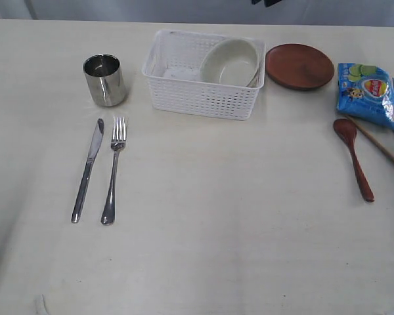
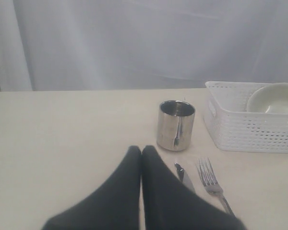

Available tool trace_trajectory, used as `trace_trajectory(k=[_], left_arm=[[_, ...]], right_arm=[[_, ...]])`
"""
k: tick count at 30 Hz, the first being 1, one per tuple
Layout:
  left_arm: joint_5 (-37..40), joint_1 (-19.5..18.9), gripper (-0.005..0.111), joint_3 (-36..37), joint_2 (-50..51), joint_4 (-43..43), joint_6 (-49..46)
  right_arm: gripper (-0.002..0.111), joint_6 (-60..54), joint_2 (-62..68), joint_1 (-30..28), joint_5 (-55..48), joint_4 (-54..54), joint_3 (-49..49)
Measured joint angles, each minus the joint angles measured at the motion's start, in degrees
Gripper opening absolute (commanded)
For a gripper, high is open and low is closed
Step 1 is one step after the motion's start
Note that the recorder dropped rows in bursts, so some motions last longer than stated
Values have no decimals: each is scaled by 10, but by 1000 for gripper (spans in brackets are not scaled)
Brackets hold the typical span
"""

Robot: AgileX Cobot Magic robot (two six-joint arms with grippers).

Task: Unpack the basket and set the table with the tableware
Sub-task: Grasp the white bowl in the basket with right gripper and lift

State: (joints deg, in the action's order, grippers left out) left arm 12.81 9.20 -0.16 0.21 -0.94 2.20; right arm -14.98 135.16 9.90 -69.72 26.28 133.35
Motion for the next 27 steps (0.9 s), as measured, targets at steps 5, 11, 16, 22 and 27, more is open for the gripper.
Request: trace_trajectory(k=[5, 11, 16, 22, 27], left_arm=[[0, 0, 0, 0, 0, 0, 0], [0, 0, 0, 0, 0, 0, 0], [0, 0, 0, 0, 0, 0, 0], [0, 0, 0, 0, 0, 0, 0], [0, 0, 0, 0, 0, 0, 0]], right_arm=[[32, 49, 3, 73, -2, -149, 0], [32, 92, 3, 98, -2, -217, -1], [32, 112, 3, 98, -2, -232, -2], [32, 124, 3, 98, -2, -234, -33], [32, 124, -3, 98, -3, -234, -91]])
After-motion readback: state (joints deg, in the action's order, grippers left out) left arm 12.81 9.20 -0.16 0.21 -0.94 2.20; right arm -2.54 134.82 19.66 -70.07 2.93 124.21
